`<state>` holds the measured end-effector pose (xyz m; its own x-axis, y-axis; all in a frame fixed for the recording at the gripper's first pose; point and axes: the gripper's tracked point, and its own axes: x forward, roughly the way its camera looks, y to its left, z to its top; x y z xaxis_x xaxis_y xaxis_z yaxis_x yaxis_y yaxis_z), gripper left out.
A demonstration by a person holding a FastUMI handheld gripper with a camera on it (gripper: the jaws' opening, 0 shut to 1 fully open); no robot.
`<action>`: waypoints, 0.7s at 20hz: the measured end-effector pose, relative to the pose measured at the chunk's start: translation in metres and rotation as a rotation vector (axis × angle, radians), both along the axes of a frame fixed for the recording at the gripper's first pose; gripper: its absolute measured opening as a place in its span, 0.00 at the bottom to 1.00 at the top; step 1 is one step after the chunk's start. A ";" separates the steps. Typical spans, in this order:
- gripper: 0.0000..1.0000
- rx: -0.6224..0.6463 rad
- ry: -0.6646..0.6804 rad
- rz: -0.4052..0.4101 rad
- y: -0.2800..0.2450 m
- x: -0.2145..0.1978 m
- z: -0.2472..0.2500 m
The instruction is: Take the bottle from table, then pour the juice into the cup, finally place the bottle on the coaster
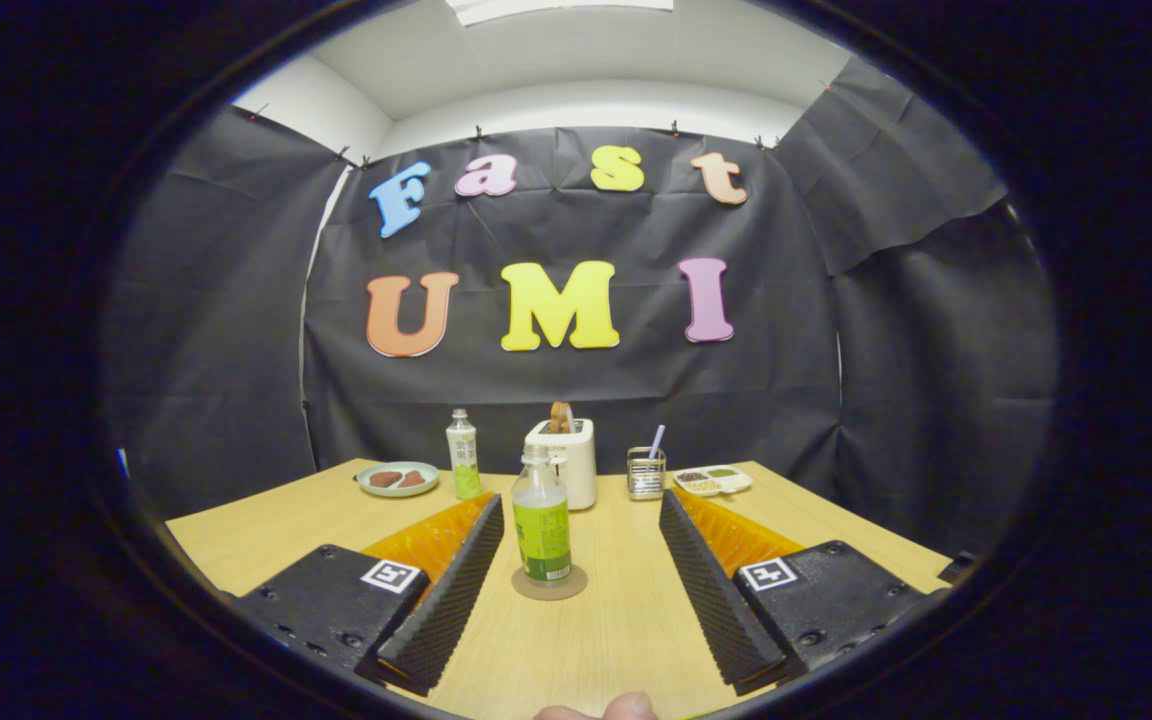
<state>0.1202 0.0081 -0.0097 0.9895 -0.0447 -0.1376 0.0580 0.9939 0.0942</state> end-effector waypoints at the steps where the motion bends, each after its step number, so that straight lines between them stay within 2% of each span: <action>1: 1.00 -0.013 -0.006 -0.005 0.002 -0.015 0.000; 8: 1.00 -0.077 -0.027 -0.030 0.029 -0.107 -0.043; 10: 1.00 -0.070 -0.049 -0.012 0.045 -0.119 -0.058; 12: 1.00 0.005 -0.054 0.007 0.058 -0.123 -0.075; 14: 1.00 0.038 -0.022 -0.016 0.058 -0.119 -0.096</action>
<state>0.0011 0.0665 -0.1053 0.9914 -0.0559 -0.1181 0.0717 0.9885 0.1335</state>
